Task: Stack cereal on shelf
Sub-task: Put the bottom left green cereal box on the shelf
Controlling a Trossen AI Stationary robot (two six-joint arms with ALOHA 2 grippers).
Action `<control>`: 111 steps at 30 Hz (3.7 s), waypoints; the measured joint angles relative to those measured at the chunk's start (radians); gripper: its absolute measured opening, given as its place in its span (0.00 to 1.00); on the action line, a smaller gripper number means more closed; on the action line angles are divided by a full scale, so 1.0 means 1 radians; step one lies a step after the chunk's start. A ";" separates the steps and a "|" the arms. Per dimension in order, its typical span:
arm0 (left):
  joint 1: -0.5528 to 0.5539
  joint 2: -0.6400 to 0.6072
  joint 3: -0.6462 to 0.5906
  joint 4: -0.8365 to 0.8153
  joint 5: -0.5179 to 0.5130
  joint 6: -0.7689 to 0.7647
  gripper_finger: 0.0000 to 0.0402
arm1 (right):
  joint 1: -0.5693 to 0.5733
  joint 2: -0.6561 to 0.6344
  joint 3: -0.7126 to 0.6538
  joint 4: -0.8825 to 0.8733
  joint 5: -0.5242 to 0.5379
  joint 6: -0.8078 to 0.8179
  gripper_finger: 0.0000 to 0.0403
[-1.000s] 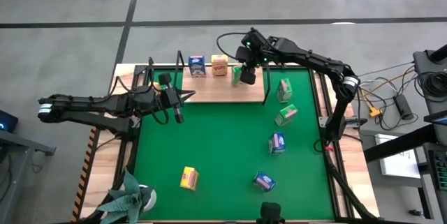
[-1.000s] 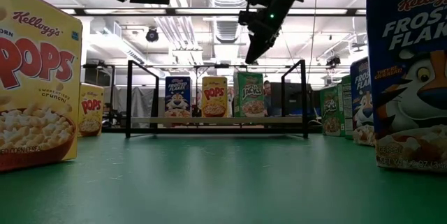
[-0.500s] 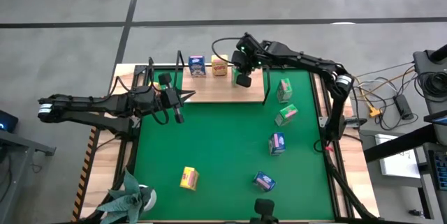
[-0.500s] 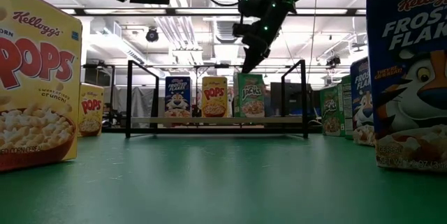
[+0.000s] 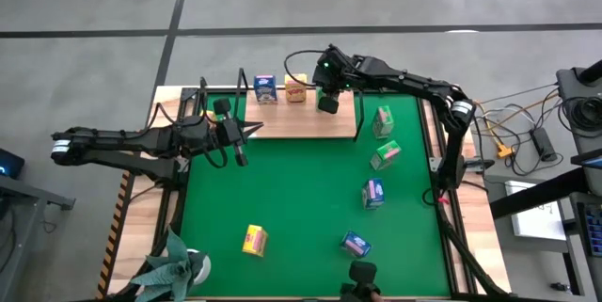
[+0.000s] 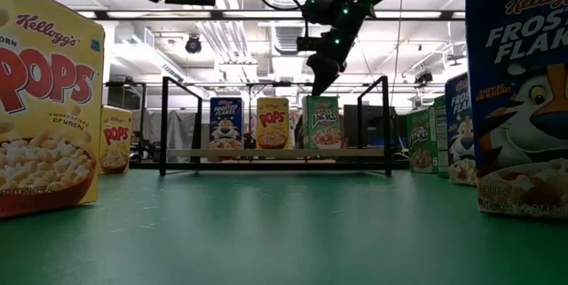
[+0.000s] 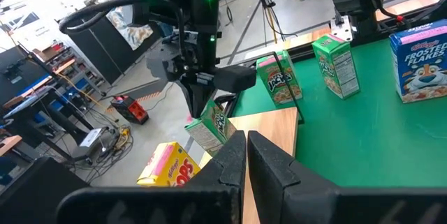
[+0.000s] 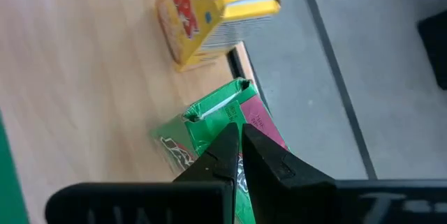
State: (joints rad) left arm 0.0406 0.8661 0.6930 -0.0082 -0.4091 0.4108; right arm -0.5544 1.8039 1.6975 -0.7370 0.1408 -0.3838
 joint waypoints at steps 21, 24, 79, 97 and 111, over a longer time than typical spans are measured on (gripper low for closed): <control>0.000 0.000 0.000 -0.001 0.000 0.000 0.00 | -0.020 0.001 0.019 -0.025 0.096 0.094 0.03; 0.000 0.000 0.000 0.000 0.000 0.000 0.00 | -0.013 -0.004 0.033 -0.048 0.094 0.097 0.03; 0.000 0.000 0.000 -0.009 0.000 0.015 0.00 | 0.063 -0.014 -0.129 -0.019 0.122 0.055 0.03; 0.000 0.000 0.000 -0.008 0.000 0.015 0.00 | 0.061 -0.014 -0.171 0.079 0.123 0.045 0.03; 0.000 0.000 0.000 -0.008 0.000 0.015 0.00 | 0.043 -0.014 -0.172 0.084 0.123 0.071 0.03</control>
State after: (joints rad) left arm 0.0406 0.8665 0.6930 -0.0166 -0.4095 0.4255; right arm -0.5114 1.7901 1.5257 -0.6533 0.2634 -0.3130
